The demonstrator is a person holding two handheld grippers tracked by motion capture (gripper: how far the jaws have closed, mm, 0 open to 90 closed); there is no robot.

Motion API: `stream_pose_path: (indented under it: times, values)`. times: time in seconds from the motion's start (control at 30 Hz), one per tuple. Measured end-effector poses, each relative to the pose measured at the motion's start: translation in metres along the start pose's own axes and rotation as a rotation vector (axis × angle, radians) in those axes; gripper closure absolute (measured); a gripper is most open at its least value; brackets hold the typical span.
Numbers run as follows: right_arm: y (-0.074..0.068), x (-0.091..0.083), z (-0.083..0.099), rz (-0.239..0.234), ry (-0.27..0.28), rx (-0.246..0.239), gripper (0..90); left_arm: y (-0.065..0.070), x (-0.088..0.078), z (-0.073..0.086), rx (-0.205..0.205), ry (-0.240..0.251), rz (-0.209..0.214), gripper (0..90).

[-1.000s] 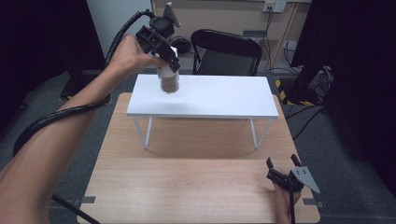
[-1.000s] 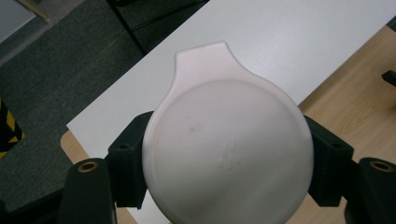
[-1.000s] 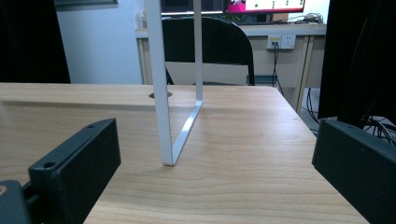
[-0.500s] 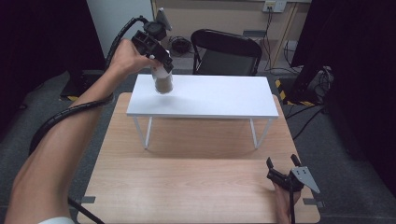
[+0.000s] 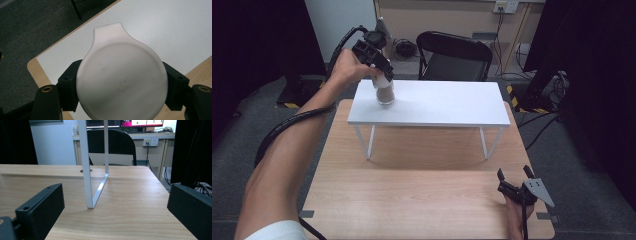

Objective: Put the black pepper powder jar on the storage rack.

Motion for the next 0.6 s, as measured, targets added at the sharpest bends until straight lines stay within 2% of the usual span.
stream_pose_path:
  times: [0.3,0.4,0.47,0.6]
  values:
    - [0.0001,0.0002,0.0001,-0.001,0.002,0.002,1.2,-0.0052,0.0115,-0.0035,-0.007,-0.016,0.009,30.2]
    - [0.0001,0.0002,0.0001,-0.001,0.001,0.002,1.2,-0.0054,0.0124,-0.003,0.001,-0.014,0.009,30.2]
    - [0.0002,0.0004,0.0,-0.002,0.0,0.002,1.2,-0.0073,0.0131,-0.0025,-0.011,-0.013,0.008,30.2]
    - [0.0002,0.0004,0.0,-0.002,0.001,0.004,1.2,-0.0071,0.0131,-0.0021,-0.009,-0.011,0.005,30.2]
Point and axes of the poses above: each handheld gripper's, and its own axes: x roughly forward along the jaws, z roughly out of its underside, y roughly to its right, the point moved 3 cm from there along x, roughly forward along the jaws, and after that the axes turned 7 degrees about -z, right-handed, at the moved point
